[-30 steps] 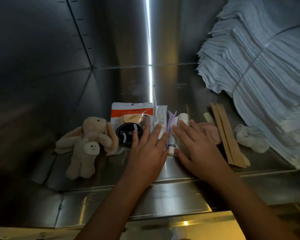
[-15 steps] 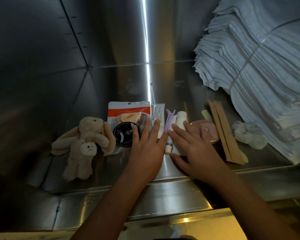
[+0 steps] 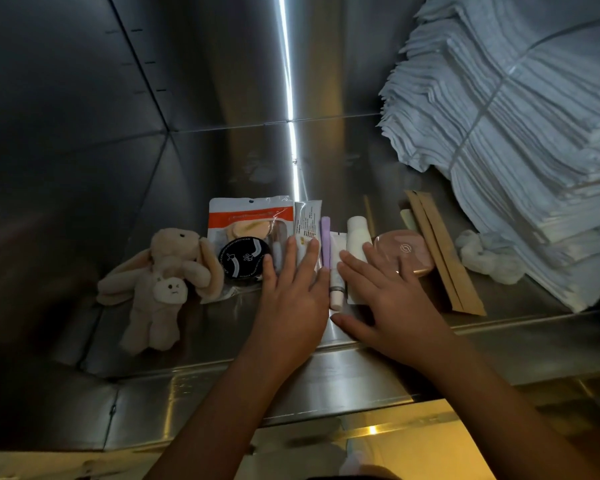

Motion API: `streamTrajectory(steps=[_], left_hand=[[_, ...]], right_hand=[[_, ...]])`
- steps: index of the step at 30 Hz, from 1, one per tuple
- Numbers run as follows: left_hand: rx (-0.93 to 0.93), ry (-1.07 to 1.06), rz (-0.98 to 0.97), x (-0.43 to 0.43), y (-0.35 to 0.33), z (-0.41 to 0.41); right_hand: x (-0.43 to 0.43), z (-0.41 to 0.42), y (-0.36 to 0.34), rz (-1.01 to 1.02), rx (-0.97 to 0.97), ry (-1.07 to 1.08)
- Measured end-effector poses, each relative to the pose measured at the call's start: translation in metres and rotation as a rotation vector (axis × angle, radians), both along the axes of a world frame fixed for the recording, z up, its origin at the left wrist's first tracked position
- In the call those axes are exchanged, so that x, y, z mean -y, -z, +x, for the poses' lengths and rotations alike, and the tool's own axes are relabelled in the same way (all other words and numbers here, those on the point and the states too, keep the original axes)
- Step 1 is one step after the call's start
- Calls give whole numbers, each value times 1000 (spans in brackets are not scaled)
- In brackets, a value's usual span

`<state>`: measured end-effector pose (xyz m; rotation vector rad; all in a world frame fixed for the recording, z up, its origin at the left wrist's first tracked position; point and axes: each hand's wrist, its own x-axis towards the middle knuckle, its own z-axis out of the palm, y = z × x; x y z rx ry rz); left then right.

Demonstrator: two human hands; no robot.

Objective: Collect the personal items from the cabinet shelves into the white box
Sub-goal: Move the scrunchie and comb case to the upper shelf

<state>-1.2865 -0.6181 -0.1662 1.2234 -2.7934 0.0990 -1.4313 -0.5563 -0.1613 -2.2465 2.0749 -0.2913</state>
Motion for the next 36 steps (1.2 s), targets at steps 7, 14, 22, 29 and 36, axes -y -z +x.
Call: streamTrajectory(steps=[7,14,22,29,36], left_hand=[[-86,39,10,-17,3,11],[-141,74,-8,-33,5,25],[-192,131,-3,-51,9,40],[-264,172,-88,-61,13,52],[-188,152,-6,-44,12,46]], right_hand=[[-16,4,1,-25,26,-23],[-34,14,4,-51,74,-24],[-61,36,11,-215,68,27],[-74,45,17,-267,23,38],[-53,30,15,-214,-18,-58]])
